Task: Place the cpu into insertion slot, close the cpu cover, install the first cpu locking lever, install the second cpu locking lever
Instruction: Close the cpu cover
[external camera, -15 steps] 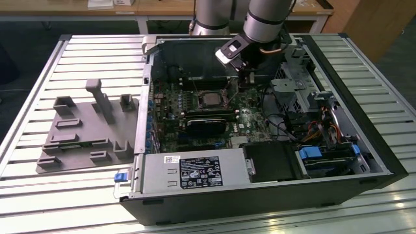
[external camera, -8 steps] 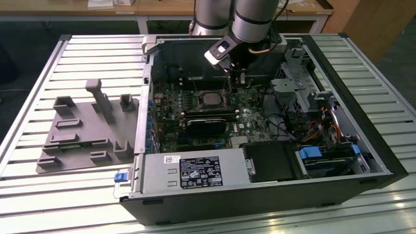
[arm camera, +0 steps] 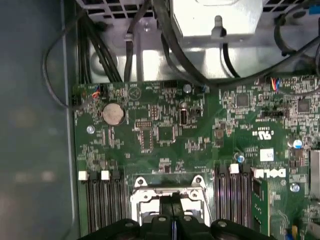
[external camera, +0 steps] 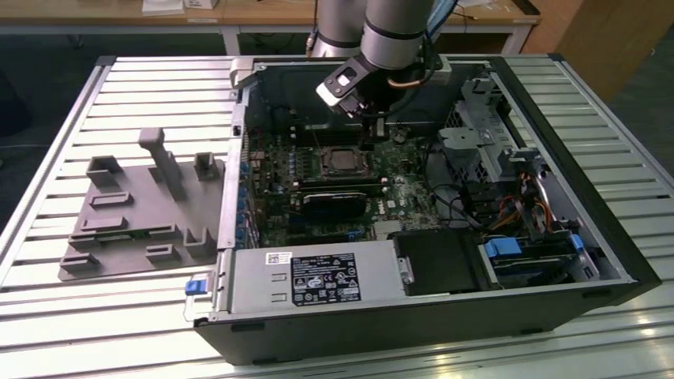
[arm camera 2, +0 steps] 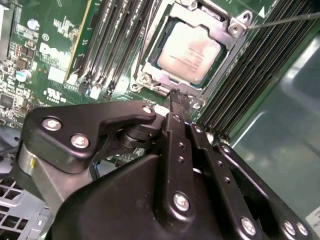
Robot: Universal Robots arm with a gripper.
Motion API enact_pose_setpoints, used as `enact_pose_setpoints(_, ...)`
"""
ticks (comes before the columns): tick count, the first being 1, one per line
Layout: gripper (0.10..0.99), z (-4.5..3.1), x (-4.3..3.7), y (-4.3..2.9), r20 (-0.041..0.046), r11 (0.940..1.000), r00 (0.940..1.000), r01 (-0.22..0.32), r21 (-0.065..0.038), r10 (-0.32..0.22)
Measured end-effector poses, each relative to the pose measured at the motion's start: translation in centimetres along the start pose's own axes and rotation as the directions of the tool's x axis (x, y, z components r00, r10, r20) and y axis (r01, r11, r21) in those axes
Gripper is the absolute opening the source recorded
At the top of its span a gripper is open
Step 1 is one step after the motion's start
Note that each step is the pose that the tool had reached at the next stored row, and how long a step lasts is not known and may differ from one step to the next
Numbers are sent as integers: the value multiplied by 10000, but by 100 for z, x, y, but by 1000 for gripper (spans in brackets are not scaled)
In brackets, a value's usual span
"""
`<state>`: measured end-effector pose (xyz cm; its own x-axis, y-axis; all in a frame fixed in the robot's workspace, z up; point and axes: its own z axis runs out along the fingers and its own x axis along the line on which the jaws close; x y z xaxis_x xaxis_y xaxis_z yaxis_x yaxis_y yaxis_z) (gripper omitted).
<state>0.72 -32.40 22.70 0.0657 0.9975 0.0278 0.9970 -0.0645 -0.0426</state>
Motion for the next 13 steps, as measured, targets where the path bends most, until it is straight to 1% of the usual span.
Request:
enact_pose_setpoints(3, 102, 1, -1, -24, -1, 10000, 10000, 1, -19, -1)
enact_pose_setpoints(7, 102, 6, -8, -118, -5, 10000, 10000, 4, -81, -4)
enact_pose_setpoints(10, 102, 17, -12, -185, -8, 9999, 10000, 3, -100, -3)
enact_pose_setpoints(13, 102, 34, -17, -224, -7, 9999, 10000, 4, -119, -4)
